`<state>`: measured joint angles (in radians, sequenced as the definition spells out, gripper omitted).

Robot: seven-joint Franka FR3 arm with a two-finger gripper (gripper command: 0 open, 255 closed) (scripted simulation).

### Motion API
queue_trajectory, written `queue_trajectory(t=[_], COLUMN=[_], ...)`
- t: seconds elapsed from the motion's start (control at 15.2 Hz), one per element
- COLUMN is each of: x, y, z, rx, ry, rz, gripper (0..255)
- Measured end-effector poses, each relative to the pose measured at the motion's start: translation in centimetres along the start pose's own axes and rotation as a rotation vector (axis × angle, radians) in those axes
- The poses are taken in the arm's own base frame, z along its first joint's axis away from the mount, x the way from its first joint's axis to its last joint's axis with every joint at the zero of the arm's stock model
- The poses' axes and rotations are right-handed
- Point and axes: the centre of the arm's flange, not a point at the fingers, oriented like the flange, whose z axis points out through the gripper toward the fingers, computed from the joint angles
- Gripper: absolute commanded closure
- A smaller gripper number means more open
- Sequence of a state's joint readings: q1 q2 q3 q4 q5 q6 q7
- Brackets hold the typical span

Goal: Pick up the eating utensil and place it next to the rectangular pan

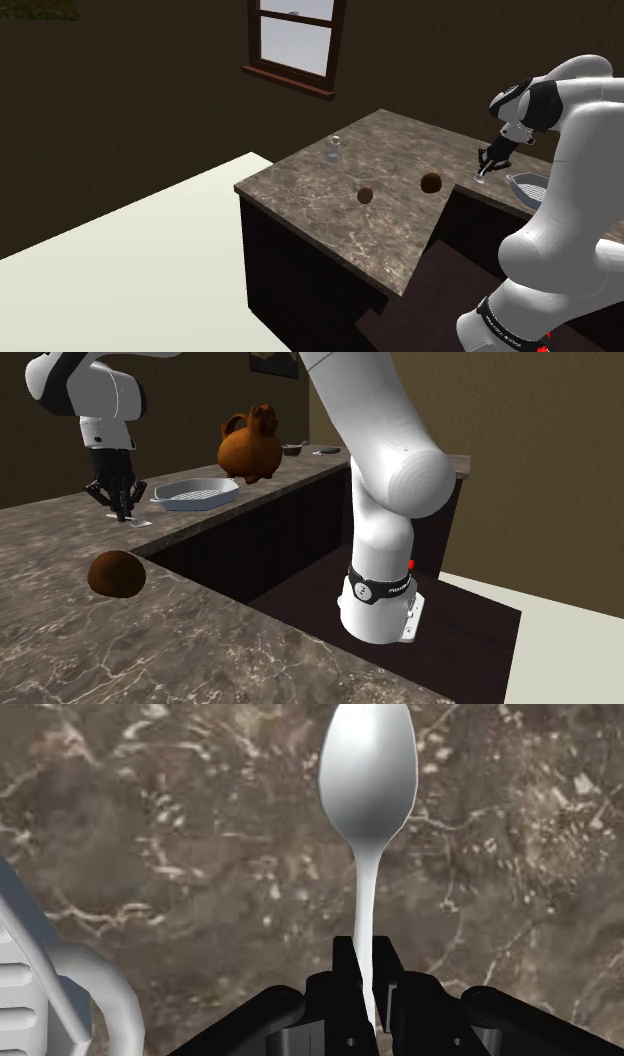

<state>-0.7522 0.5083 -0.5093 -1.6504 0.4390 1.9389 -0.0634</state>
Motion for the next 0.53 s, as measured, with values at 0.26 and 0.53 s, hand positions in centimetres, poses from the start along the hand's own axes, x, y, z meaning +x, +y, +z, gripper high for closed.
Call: queue_trajectory(t=[0.26,0.53], x=[0.0,0.0], y=[0.0,0.1], z=[0.0,-1.7], rx=[0.0,0.0], ry=[0.0,0.001], rz=[0.0,0.0], gripper=[0,0])
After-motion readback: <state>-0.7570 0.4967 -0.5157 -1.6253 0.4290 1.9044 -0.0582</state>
